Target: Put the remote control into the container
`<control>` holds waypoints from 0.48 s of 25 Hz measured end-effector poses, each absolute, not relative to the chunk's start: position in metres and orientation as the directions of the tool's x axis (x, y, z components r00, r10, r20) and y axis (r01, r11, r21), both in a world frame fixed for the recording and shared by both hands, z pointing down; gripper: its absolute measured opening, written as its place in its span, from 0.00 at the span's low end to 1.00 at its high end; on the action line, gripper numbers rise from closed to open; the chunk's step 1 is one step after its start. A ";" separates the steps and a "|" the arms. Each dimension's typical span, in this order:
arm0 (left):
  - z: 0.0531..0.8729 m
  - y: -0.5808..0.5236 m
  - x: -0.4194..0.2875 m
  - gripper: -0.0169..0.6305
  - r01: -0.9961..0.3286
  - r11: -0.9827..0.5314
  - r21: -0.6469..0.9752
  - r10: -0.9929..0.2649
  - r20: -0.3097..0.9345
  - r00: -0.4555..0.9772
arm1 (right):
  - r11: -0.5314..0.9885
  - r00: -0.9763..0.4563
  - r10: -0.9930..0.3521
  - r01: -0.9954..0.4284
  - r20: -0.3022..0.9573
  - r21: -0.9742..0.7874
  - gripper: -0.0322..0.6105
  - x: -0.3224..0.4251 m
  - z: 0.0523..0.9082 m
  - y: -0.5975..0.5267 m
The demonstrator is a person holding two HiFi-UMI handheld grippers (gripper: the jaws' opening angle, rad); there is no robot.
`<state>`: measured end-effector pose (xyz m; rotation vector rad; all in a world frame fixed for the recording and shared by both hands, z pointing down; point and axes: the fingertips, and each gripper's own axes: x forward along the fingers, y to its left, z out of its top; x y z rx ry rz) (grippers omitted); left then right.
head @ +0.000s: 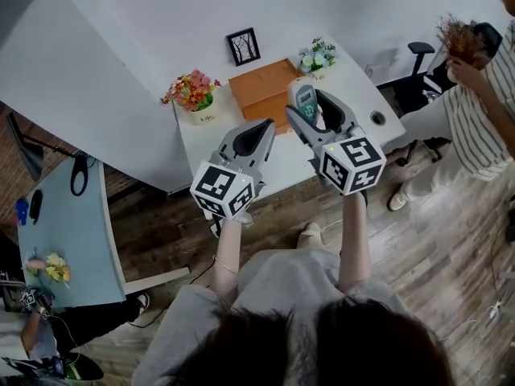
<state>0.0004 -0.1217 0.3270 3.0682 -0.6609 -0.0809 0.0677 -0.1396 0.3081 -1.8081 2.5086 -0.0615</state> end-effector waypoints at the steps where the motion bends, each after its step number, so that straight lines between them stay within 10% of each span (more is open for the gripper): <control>1: 0.327 -0.127 0.002 0.03 -0.423 -0.906 0.014 -0.423 -0.050 0.905 | 0.329 -0.329 -0.944 -0.942 -0.015 -0.059 0.48 0.070 0.308 -0.147; 12: 0.336 -0.180 0.021 0.03 -0.561 -0.827 0.030 -0.562 -0.050 0.826 | 0.504 -0.504 -0.863 -0.863 0.004 -0.034 0.48 0.082 0.311 -0.211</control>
